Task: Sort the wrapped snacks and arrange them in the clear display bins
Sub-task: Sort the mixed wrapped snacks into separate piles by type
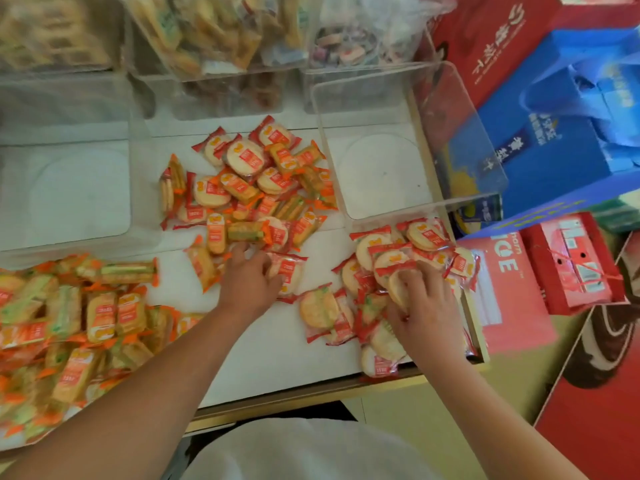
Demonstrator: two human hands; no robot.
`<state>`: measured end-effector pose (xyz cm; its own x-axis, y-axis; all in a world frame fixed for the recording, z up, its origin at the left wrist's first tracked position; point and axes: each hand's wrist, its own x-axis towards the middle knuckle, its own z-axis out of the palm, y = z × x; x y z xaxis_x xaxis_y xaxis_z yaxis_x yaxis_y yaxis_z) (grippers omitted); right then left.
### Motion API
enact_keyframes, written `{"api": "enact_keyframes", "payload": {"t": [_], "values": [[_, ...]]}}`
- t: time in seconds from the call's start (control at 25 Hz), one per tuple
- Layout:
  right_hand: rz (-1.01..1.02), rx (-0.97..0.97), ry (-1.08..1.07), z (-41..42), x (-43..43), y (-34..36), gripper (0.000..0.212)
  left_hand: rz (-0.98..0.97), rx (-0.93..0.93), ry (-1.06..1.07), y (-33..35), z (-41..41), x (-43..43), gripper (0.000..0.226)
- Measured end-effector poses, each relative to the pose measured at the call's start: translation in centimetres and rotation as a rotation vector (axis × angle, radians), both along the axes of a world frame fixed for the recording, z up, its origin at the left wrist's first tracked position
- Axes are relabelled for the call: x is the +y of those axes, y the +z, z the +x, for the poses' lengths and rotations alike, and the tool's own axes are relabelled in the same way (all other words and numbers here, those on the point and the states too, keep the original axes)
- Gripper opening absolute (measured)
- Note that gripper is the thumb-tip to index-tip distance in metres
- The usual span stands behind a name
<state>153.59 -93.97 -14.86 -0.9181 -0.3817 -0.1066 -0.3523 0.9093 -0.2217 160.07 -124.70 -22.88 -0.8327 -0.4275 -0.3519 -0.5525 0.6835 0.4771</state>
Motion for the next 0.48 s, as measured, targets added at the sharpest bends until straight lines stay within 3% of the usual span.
{"api": "enact_keyframes", "payload": {"t": [0.12,0.2,0.36,0.48], "values": [[0.133,-0.192,0.025,1.0,1.5,-2.1,0.073,-0.079,-0.065,0.050,0.9,-0.2,-0.1,0.038],[0.080,-0.252,0.009,1.3,2.2,-2.6,0.080,0.027,0.031,0.103,2.4,-0.3,0.2,0.034],[-0.148,-0.227,-0.089,0.7,2.6,-1.8,0.060,0.241,0.239,0.196,7.4,-0.1,2.5,0.041],[-0.307,-0.212,-0.182,0.1,2.4,-1.0,0.053,0.524,0.198,0.225,11.4,-1.9,7.1,0.060]]}}
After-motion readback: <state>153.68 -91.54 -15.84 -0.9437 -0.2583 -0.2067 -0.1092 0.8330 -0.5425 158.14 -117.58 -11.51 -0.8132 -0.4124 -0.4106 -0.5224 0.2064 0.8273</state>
